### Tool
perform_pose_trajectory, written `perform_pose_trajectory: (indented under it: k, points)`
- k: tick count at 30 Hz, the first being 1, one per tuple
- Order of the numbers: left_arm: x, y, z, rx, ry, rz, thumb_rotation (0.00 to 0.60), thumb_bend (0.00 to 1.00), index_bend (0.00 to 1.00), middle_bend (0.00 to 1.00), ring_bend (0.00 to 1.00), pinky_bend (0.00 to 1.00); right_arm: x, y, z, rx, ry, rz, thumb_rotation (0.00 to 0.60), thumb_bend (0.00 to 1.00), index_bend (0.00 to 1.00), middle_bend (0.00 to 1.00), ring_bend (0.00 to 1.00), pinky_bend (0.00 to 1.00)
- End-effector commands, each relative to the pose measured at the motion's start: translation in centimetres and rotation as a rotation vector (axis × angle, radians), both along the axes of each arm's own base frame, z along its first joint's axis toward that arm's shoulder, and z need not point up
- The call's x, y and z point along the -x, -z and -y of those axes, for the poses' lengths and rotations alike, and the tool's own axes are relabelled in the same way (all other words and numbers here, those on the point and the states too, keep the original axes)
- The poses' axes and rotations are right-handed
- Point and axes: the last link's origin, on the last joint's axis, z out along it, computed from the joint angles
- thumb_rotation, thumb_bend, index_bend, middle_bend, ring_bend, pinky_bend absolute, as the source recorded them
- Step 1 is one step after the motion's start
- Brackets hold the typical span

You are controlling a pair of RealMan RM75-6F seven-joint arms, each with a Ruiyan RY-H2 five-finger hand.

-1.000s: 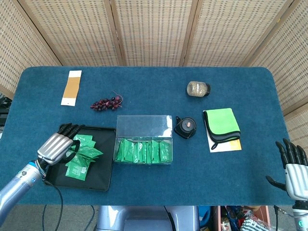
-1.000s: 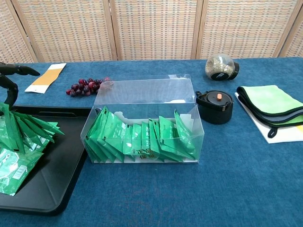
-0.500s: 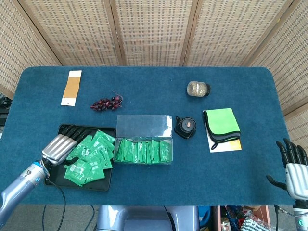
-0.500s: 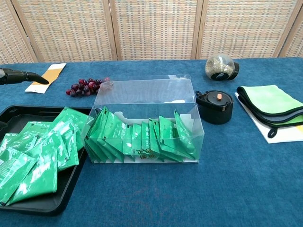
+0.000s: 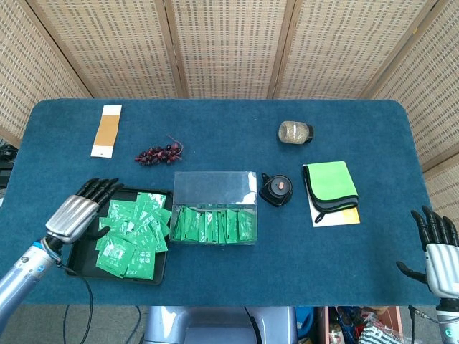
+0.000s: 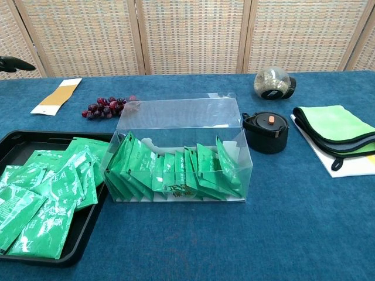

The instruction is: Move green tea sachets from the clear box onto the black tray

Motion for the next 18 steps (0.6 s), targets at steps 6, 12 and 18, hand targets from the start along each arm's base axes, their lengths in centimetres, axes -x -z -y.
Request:
perform_pose_trajectory:
  k: [6, 12, 18]
  points:
    - [4.6, -1.2, 3.5, -0.273, -0.172, 0.07, 0.6, 0.27, 0.0, 0.0, 0.0, 0.0, -0.3, -0.3, -0.2, 0.008, -0.018, 0.006, 0.6, 0.0, 0.0, 0.0, 0.0, 0.0]
    - [5.4, -2.0, 5.5, -0.346, -0.188, 0.077, 0.6, 0.11, 0.0, 0.0, 0.0, 0.0, -0.4, -0.5, -0.6, 0.038, -0.026, -0.017, 0.6, 0.0, 0.0, 0.0, 0.0, 0.0]
    - [5.3, -2.8, 6.4, -0.362, -0.168, 0.077, 0.6, 0.11, 0.0, 0.0, 0.0, 0.0, -0.2, -0.6, -0.9, 0.055, -0.02, -0.021, 0.6, 0.0, 0.0, 0.0, 0.0, 0.0]
